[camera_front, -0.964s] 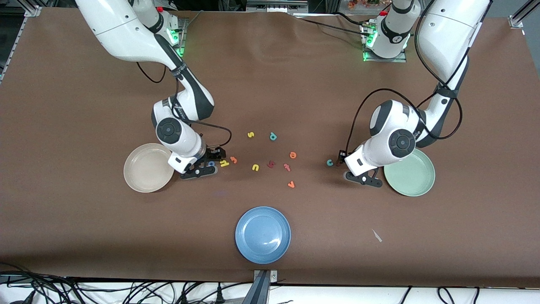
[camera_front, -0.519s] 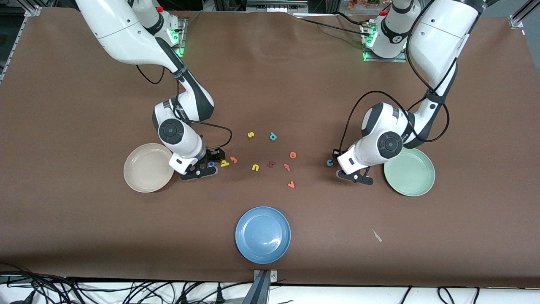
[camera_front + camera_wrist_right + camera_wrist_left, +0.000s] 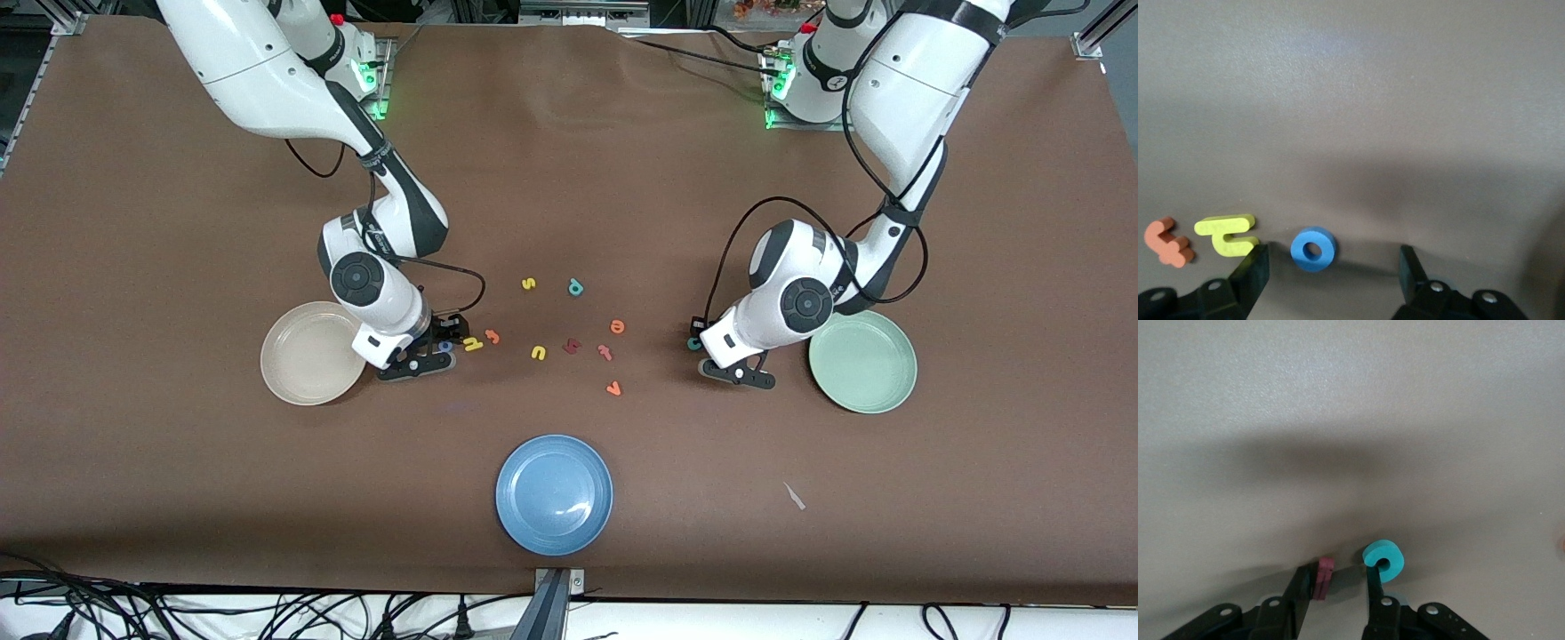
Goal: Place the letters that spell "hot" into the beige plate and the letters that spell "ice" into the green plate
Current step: 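Grasp the blue o and maroon letter with the right and left grippers, then put the blue o and maroon letter on beige and green plates, then grasp the teal c with the left gripper while the right gripper reaches yellow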
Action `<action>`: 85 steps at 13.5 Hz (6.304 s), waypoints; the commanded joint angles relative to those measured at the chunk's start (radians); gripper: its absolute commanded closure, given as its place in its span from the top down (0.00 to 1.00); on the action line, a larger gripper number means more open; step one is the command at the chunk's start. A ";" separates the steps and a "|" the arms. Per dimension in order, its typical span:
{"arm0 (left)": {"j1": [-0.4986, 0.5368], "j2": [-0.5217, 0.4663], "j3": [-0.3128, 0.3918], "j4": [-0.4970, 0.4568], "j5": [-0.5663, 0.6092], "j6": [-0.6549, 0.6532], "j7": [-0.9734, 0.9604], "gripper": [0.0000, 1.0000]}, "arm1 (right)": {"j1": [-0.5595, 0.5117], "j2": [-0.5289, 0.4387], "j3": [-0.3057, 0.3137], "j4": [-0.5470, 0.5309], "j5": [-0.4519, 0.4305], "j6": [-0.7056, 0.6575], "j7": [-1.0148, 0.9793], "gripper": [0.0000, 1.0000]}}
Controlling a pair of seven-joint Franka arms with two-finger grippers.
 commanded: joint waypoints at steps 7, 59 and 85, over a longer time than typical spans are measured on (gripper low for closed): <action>-0.015 0.000 0.035 0.001 0.024 0.018 -0.016 0.39 | -0.003 0.008 0.004 -0.011 -0.018 0.029 -0.001 0.38; -0.025 0.071 -0.035 0.159 0.116 -0.127 -0.780 0.99 | 0.119 0.019 -0.025 0.053 -0.087 0.021 0.080 0.87; -0.044 0.098 -0.029 0.161 0.182 -0.129 -0.741 0.26 | 0.145 0.034 -0.042 0.030 -0.127 0.079 0.093 0.76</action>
